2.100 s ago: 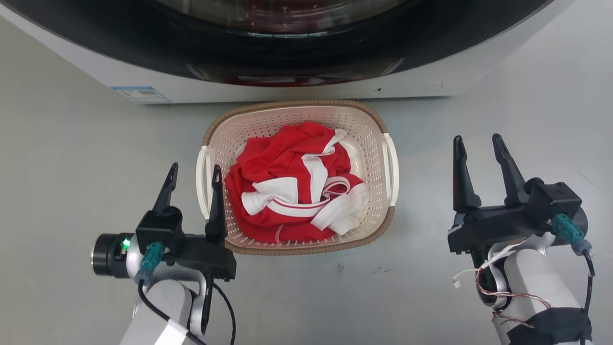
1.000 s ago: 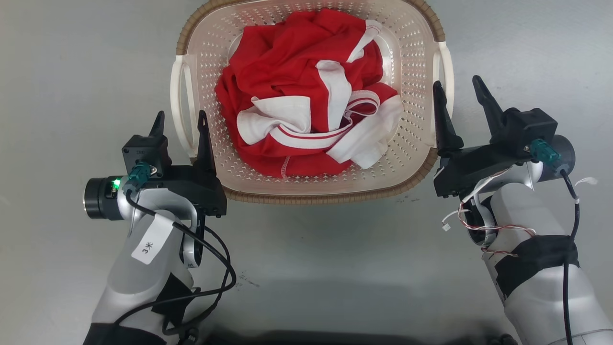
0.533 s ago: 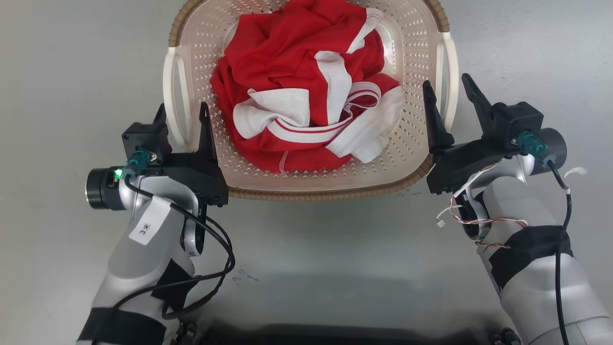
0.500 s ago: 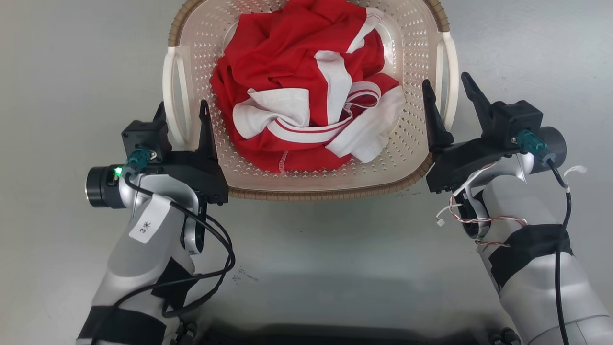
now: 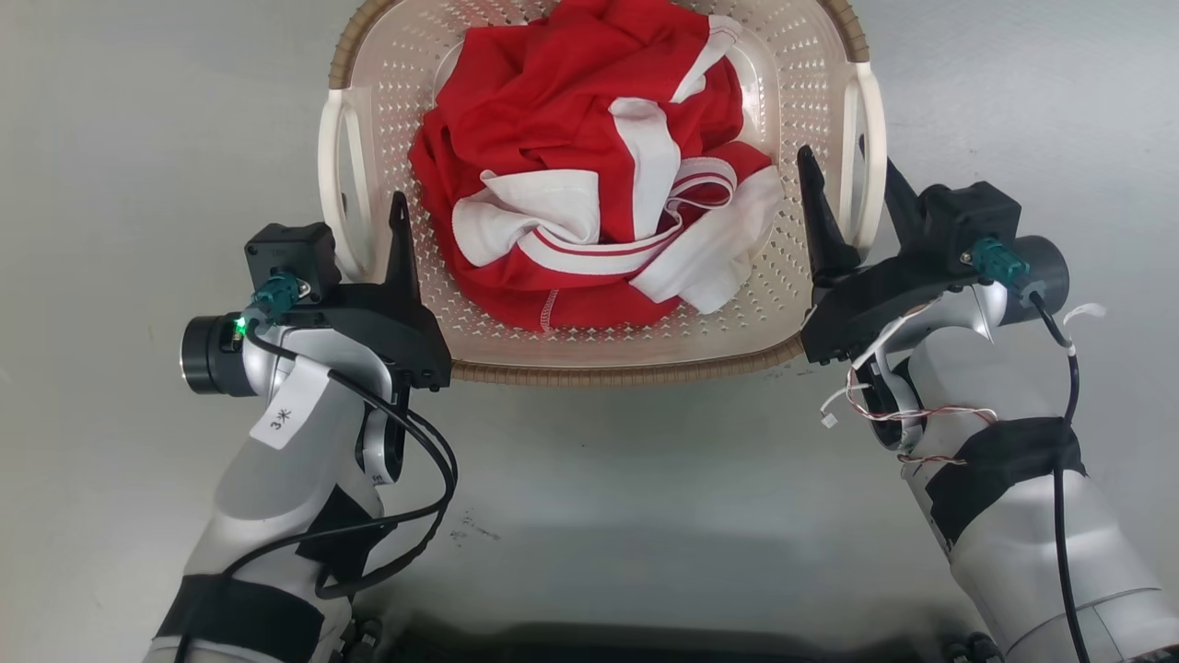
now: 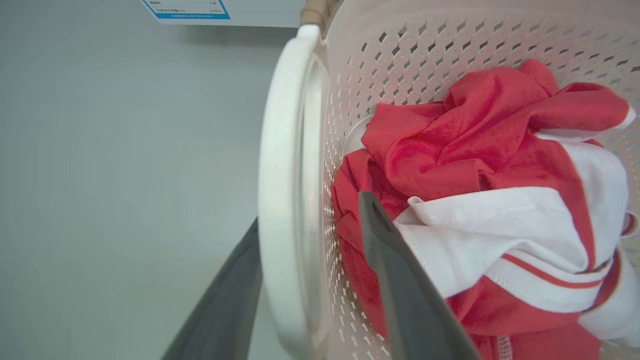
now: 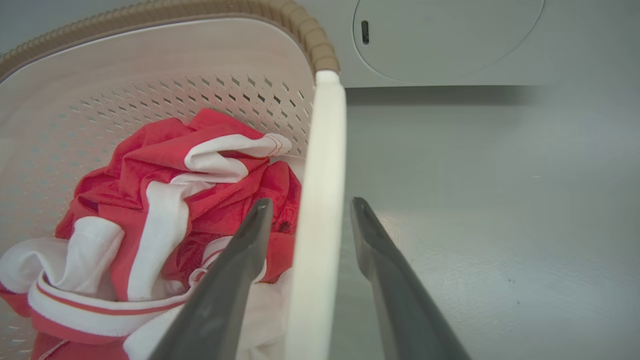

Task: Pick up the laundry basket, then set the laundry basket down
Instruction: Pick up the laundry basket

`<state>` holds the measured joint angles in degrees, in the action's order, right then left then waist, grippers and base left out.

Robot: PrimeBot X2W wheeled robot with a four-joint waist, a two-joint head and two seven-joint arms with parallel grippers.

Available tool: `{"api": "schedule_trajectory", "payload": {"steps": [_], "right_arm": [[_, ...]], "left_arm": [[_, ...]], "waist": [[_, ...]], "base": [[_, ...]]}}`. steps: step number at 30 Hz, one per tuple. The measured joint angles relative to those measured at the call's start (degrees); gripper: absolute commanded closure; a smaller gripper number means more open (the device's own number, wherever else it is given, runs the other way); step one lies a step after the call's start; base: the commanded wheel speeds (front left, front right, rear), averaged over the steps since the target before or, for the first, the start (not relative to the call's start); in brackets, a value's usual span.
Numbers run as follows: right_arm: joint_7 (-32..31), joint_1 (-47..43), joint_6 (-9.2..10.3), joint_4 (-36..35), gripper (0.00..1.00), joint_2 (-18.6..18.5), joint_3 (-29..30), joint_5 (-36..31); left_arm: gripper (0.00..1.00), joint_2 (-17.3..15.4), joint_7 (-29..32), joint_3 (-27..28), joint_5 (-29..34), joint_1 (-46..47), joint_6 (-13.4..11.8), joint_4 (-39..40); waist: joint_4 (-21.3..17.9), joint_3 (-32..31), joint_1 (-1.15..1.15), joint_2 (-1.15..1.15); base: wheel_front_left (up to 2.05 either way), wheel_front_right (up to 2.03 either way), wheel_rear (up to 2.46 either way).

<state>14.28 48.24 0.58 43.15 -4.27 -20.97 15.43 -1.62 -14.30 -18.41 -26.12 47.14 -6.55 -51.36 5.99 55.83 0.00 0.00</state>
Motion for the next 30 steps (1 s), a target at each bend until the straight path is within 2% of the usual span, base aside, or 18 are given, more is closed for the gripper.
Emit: {"api": "schedule_trajectory", "payload": {"steps": [1,2,3,4,5,6,8,19,30], "right_arm": [[0.0,0.3,0.1,0.0,0.25,0.0,-0.5,0.3],[0.0,0.6,0.53,0.0,0.34,0.0,-0.9,0.6],[0.0,0.7,0.7,0.1,0.4,0.0,-1.2,0.8],[0.0,0.8,1.02,0.1,0.55,0.0,-1.5,1.2],[0.0,0.8,1.26,0.2,0.62,-0.1,-1.7,1.7],[0.1,0.8,1.58,0.4,0.71,-0.2,-1.9,2.2],[0.4,1.0,2.42,0.9,1.0,-0.4,-2.0,2.8],[0.4,1.6,4.48,3.7,1.0,-0.6,-4.6,6.0],[0.4,0.8,4.98,6.8,1.0,-0.6,-6.1,9.6]], "left_arm": [[0.37,0.0,0.0,-0.4,-0.6,0.1,0.0,-0.2],[0.54,0.0,0.0,-0.7,-1.4,0.2,0.0,-0.3],[0.59,0.0,0.0,-0.9,-1.9,0.4,0.0,-0.4],[0.76,-0.1,0.0,-1.0,-2.3,0.6,0.0,-0.5],[0.94,-0.2,0.0,-1.1,-2.6,0.7,-0.1,-0.7],[1.0,-0.3,0.0,-1.4,-2.8,0.7,0.0,-0.8],[1.0,-0.4,-0.1,-2.2,-3.1,0.7,0.0,-1.1],[1.0,-0.4,-0.2,-5.9,-6.6,0.8,0.0,-2.7],[1.0,-0.3,-0.2,-8.2,-9.8,0.1,0.0,-4.0]], "waist": [[0.1,0.0,0.0,0.0],[0.1,0.0,0.0,0.0],[0.2,0.0,0.0,0.0],[0.3,-0.1,0.0,0.0],[0.3,-0.1,0.0,0.0],[0.4,-0.1,0.0,0.0],[0.5,-0.1,0.0,0.0],[0.6,-2.2,0.0,0.0],[-0.1,-6.4,0.0,0.0]], "base": [[0.0,0.0,0.0],[0.0,0.0,0.0],[0.0,0.0,0.0],[0.0,0.0,0.0],[0.0,0.0,0.0],[0.0,0.0,0.0],[0.0,0.0,0.0],[0.0,0.0,0.0],[0.0,0.0,0.0]]}}
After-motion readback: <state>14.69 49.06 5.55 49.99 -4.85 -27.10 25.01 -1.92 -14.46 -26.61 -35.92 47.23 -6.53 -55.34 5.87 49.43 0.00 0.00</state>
